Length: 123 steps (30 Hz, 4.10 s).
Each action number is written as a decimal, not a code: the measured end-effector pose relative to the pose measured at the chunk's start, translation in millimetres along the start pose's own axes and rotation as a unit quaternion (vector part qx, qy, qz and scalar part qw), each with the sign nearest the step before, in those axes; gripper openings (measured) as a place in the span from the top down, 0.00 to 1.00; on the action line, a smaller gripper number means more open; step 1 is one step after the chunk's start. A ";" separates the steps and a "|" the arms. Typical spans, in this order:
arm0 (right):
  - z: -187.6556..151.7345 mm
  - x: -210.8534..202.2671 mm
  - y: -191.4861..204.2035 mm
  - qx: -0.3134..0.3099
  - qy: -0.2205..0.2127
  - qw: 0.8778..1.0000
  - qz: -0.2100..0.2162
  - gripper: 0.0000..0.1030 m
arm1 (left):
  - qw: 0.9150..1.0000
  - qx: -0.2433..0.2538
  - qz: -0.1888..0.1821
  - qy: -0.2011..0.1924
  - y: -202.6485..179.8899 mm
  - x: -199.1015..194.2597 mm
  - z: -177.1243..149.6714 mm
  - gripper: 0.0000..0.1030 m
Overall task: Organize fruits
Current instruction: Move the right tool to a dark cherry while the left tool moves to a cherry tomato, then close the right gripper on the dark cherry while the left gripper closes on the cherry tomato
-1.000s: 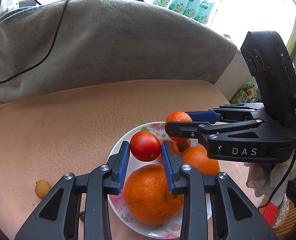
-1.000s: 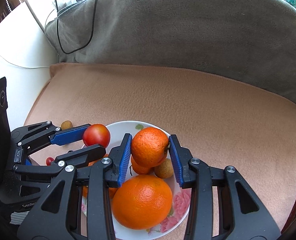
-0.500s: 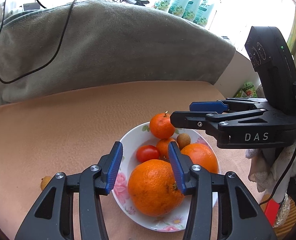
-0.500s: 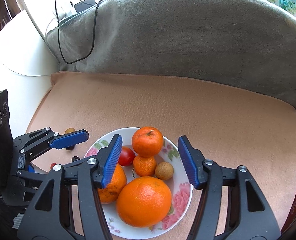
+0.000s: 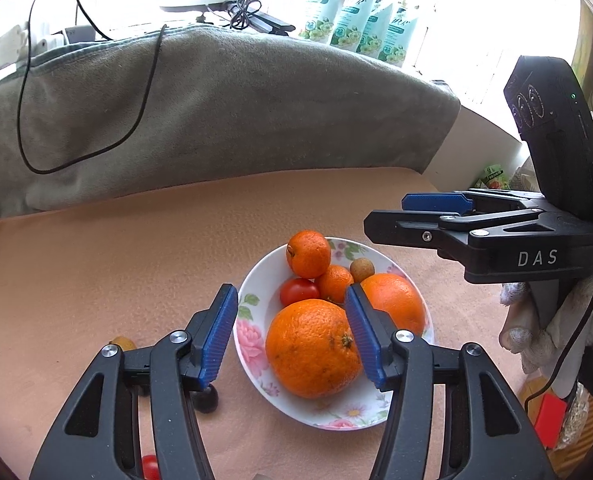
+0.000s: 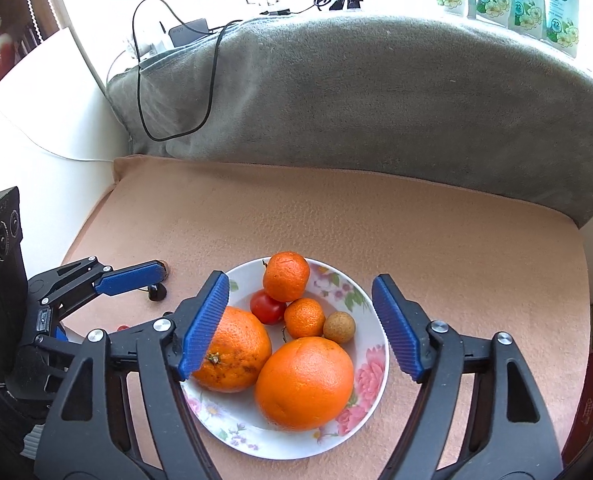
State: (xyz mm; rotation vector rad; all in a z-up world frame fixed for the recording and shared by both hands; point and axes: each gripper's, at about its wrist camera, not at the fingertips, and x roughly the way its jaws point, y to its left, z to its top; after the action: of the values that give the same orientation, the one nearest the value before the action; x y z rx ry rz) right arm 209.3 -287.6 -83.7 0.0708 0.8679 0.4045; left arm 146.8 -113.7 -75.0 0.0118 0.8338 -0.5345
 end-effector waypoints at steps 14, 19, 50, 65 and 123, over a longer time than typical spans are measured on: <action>-22.6 -33.0 46.5 -0.024 -0.031 0.999 0.013 0.24 | 0.999 -0.013 0.021 -0.021 36.0 -44.7 -15.1 0.46; -32.2 -32.6 67.3 -0.039 -0.028 0.999 0.024 0.24 | 0.999 -0.024 0.031 -0.031 59.1 -57.2 -19.7 0.46; -21.7 79.7 161.8 -0.147 0.091 0.983 0.065 0.36 | 0.998 -0.048 0.051 0.004 94.0 -68.7 -118.8 0.51; -28.3 125.0 180.2 -0.184 0.136 0.972 0.052 0.51 | 0.998 -0.051 0.030 0.024 91.1 -47.7 -123.6 0.59; -22.4 158.4 204.3 -0.221 0.149 0.964 0.024 0.75 | 0.997 -0.069 0.024 0.029 102.1 -27.2 -116.7 0.77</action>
State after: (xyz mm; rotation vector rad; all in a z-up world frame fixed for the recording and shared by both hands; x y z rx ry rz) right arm 218.9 -42.3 -168.0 -0.3916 1.0531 0.6576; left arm 96.6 12.2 -155.0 -0.0795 0.9245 -0.4322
